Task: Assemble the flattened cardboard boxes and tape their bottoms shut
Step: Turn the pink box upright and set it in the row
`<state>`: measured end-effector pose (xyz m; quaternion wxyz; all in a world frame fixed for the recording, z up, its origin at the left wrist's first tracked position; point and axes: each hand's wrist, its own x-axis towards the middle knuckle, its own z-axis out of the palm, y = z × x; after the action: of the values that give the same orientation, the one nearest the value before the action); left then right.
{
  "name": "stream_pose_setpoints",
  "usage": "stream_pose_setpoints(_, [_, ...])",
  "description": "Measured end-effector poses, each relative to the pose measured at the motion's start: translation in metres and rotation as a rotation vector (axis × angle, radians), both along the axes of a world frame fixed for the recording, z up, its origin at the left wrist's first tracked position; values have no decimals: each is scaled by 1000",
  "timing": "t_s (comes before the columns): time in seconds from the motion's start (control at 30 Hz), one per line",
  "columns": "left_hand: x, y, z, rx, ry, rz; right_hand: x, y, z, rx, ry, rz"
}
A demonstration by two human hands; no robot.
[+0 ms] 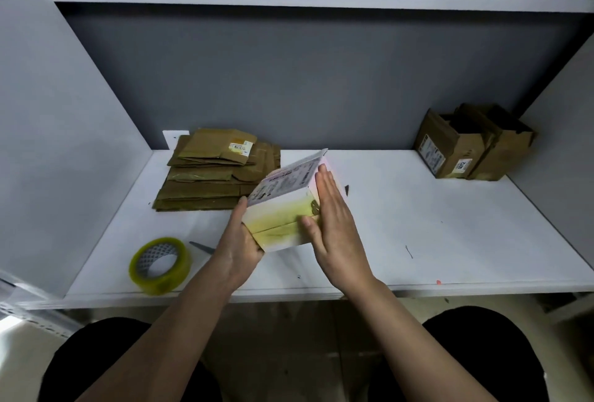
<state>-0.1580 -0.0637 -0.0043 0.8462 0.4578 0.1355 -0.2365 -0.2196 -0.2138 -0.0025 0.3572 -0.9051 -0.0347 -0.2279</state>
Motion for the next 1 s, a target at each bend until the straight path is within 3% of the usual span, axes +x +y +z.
stream_pose_setpoints(0.1, [-3, -2, 3, -30, -4, -30, 0, 3, -1, 338, 116, -26])
stream_pose_setpoints(0.2, [-11, -3, 0, 321, -189, -107, 5, -2, -1, 678, 206, -12])
stream_pose_setpoints(0.3, [-12, -3, -10, 555, -417, -195, 11, -15, -10, 620, 211, -57])
stream_pose_setpoints(0.5, [0, -8, -37, 766, -534, -160, 3, -33, -48, 624, 264, -110])
stream_pose_setpoints(0.87, [-11, -10, -88, 922, -555, -515, -19, -46, -89, 656, 358, -91])
stream_pose_setpoints(1.0, [-13, -6, -86, 869, -567, -556, -22, -49, -92, 555, 372, -68])
